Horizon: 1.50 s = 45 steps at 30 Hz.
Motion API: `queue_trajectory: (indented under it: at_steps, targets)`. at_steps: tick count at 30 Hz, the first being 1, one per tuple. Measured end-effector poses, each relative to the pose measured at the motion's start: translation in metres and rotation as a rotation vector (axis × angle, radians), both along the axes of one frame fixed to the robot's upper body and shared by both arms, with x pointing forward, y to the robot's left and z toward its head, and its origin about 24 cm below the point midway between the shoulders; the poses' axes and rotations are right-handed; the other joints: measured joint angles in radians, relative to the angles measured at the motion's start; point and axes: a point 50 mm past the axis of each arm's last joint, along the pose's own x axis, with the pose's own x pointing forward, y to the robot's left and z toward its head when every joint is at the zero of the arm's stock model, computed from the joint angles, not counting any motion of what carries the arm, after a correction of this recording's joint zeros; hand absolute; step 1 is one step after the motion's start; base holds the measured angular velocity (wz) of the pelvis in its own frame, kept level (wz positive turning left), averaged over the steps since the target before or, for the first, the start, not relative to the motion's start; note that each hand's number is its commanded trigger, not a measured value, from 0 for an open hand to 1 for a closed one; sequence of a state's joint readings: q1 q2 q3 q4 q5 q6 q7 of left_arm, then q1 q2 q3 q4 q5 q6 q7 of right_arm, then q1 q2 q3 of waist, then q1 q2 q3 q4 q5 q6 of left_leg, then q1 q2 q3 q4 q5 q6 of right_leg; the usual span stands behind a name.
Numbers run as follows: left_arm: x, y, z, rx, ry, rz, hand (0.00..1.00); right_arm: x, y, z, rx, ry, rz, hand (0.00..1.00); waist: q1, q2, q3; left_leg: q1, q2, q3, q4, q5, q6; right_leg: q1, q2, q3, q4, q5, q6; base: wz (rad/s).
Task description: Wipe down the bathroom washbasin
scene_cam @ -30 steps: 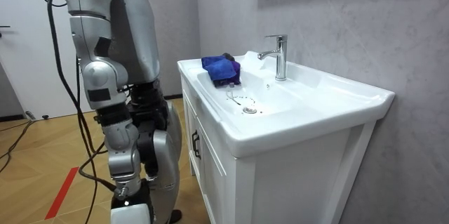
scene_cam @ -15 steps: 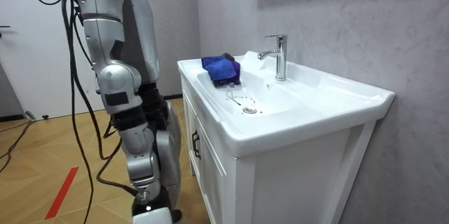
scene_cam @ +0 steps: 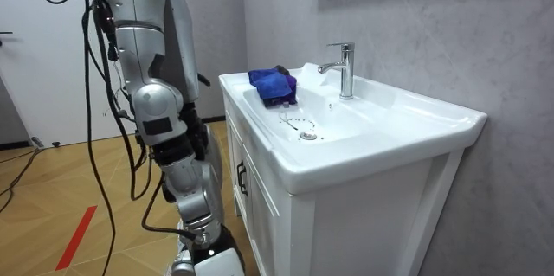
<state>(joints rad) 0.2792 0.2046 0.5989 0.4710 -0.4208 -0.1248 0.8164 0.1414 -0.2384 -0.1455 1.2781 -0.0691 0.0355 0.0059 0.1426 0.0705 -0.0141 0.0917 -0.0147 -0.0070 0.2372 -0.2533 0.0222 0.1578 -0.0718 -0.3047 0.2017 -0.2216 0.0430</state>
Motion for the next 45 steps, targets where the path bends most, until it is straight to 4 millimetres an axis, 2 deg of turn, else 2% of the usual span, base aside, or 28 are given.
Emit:
queue_trajectory:
  at_steps: [3, 5, 10, 15, 17, 21, 24, 31, 33, 38, 43, 45]
  targets:
    - [0.011, 0.008, 0.017, 0.083, -0.054, 0.016, 0.0, 0.002, 0.001, 0.0, 0.0, -0.015, 0.011, 0.0, -0.001, 0.003, 0.0018, -0.002, 0.0, 0.0, -0.001, 0.0, 0.0, 0.0, 0.0, 0.002, 0.0, 0.0, 0.0, 0.0]
    - [0.019, 0.01, 0.03, 0.124, -0.101, 0.01, 0.0, 0.002, 0.001, 0.0, 0.004, -0.023, 0.003, 0.0, -0.002, 0.009, -0.0002, -0.003, 0.0, 0.0, -0.001, 0.0, 0.0, 0.0, 0.0, 0.0, 0.001, 0.0, 0.0, 0.0]
    - [0.036, 0.015, 0.069, 0.263, -0.237, -0.021, 0.0, 0.003, 0.001, 0.0, 0.005, -0.035, -0.011, 0.0, -0.008, 0.009, 0.0048, -0.011, 0.001, 0.004, -0.009, 0.0, 0.0, -0.011, 0.001, 0.002, 0.001, 0.0, 0.0, -0.02]
    - [0.041, 0.012, 0.081, 0.308, -0.298, -0.033, 0.0, -0.001, 0.001, 0.0, 0.0, -0.029, -0.007, 0.0, -0.031, 0.017, 0.0113, -0.012, 0.001, 0.005, -0.005, 0.0, 0.0, -0.018, 0.001, 0.004, 0.001, 0.0, 0.0, -0.01]
    - [0.045, 0.01, 0.085, 0.332, -0.3, -0.056, 0.0, -0.003, 0.002, 0.0, 0.003, -0.025, -0.009, 0.0, -0.041, 0.013, 0.0151, -0.011, 0.001, 0.004, -0.004, 0.001, -0.001, -0.016, 0.001, 0.004, 0.001, -0.001, 0.0, 0.0]
    - [0.065, -0.006, 0.107, 0.462, -0.311, -0.201, 0.0, -0.006, 0.005, -0.002, 0.031, -0.016, -0.012, 0.0, -0.056, -0.008, 0.0252, -0.01, 0.001, 0.002, -0.002, 0.001, 0.0, -0.013, 0.001, 0.003, -0.002, -0.001, 0.0, 0.0]
    - [0.079, -0.02, 0.108, 0.503, -0.274, -0.338, 0.0, -0.006, 0.008, -0.003, 0.046, -0.004, 0.015, 0.0, -0.059, -0.014, 0.0226, -0.008, 0.0, 0.005, -0.002, 0.001, 0.0, -0.011, 0.0, 0.005, -0.008, -0.001, 0.0, -0.05]
    - [0.103, -0.053, 0.106, 0.616, -0.161, -0.601, 0.0, -0.008, 0.014, -0.005, 0.076, 0.032, 0.057, 0.0, -0.097, -0.038, 0.0192, -0.006, 0.0, 0.007, -0.005, 0.001, 0.0, 0.003, 0.005, 0.016, -0.032, 0.001, -0.003, -0.01]
    - [0.107, -0.058, 0.104, 0.617, -0.149, -0.652, 0.0, -0.006, 0.015, -0.006, 0.087, 0.026, 0.052, 0.0, -0.111, -0.037, 0.021, -0.001, -0.001, 0.008, -0.004, 0.001, 0.0, 0.012, 0.005, 0.019, -0.033, 0.001, -0.003, 0.0]
    - [0.114, -0.068, 0.101, 0.609, -0.136, -0.747, 0.0, -0.006, 0.016, -0.006, 0.1, 0.029, 0.063, 0.0, -0.119, -0.035, 0.0218, 0.015, 0.001, 0.022, -0.005, 0.001, 0.0, 0.021, 0.005, 0.033, -0.033, 0.001, -0.003, -0.09]
    - [0.117, -0.075, 0.099, 0.65, -0.09, -0.808, 0.0, -0.006, 0.017, -0.006, 0.114, 0.031, 0.065, 0.0, -0.137, -0.04, 0.0266, 0.035, 0.001, 0.031, -0.019, 0.001, 0.0, 0.033, 0.005, 0.037, -0.035, 0.001, -0.003, -0.01]
    - [0.119, -0.079, 0.098, 0.661, -0.072, -0.835, 0.0, -0.006, 0.017, -0.006, 0.115, 0.033, 0.064, 0.0, -0.141, -0.04, 0.0255, 0.04, 0.002, 0.036, -0.025, 0.001, 0.0, 0.034, 0.006, 0.039, -0.034, 0.001, -0.003, -0.07]
